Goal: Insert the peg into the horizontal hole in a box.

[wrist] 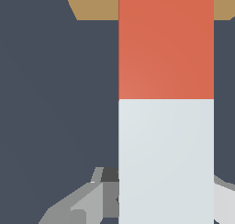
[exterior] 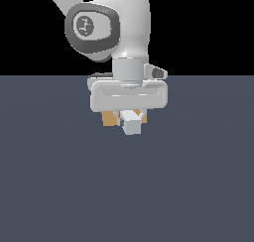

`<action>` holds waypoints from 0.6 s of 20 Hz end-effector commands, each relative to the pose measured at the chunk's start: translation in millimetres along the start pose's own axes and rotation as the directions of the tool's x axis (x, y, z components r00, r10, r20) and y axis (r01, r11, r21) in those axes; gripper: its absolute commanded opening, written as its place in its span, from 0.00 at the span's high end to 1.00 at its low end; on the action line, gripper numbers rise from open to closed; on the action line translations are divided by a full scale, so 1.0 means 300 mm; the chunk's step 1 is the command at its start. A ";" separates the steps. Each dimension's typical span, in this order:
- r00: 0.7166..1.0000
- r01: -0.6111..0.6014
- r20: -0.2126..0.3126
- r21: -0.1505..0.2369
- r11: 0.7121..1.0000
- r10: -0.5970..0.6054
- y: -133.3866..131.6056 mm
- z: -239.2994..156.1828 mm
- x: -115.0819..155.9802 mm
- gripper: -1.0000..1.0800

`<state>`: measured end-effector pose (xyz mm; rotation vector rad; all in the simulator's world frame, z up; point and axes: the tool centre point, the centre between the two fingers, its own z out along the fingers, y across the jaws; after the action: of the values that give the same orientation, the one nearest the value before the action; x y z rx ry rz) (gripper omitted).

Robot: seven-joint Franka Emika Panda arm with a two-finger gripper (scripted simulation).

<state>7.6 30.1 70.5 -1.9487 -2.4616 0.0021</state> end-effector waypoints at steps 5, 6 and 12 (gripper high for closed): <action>1.000 -0.003 0.001 -0.002 1.000 0.003 0.006 -0.004 -0.003 1.00; 1.000 -0.002 0.001 -0.002 1.000 0.002 0.005 -0.004 -0.005 1.00; 1.000 -0.001 0.000 -0.002 1.000 0.001 0.005 -0.004 -0.005 1.00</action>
<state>8.2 28.6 69.8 -1.9505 -2.4590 0.0041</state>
